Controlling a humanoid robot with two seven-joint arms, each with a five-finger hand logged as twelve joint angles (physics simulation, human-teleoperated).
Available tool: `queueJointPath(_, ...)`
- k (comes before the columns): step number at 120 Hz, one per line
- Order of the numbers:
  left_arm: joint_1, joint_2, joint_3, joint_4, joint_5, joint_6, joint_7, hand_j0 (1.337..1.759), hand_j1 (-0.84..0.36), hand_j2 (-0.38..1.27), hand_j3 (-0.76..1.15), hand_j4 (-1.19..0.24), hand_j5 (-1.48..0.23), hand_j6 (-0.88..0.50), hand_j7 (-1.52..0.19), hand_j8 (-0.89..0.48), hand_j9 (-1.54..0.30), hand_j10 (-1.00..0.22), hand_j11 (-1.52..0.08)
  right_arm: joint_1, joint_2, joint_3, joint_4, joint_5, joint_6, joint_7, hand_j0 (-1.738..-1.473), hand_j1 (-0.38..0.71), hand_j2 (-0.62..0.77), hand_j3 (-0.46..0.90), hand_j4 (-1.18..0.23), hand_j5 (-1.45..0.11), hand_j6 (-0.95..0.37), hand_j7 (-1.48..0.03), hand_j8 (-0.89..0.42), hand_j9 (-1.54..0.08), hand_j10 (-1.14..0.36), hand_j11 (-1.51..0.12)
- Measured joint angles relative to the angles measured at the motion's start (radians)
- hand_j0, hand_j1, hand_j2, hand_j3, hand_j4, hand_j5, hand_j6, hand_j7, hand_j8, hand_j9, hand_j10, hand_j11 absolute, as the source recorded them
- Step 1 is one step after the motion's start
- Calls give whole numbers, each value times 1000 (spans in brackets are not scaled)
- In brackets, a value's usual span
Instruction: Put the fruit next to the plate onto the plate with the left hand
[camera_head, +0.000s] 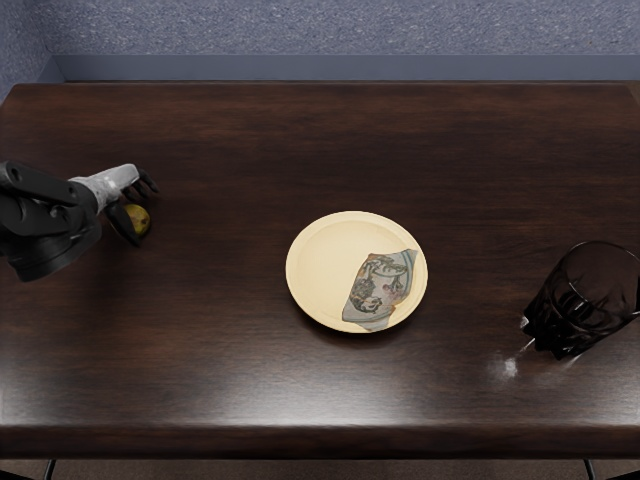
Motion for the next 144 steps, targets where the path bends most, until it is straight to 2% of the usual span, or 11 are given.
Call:
queueJointPath(67,-14,0,-1,-30,-7,0,0,1658,-110,77,0,-383,-498,-383,-498,-383,-498,-383,-498,0,0,0,0,0,0,0,-1658,-349,0,0,0,0,0,0,0,0,0,0)
queueJointPath(144,-13,1,8,-29,-9,2,1,1658,-157,85,0,-422,-549,-422,-549,-422,-549,-422,-549,0,0,0,0,0,0,0,-1658,-349,0,0,0,0,0,0,0,0,0,0)
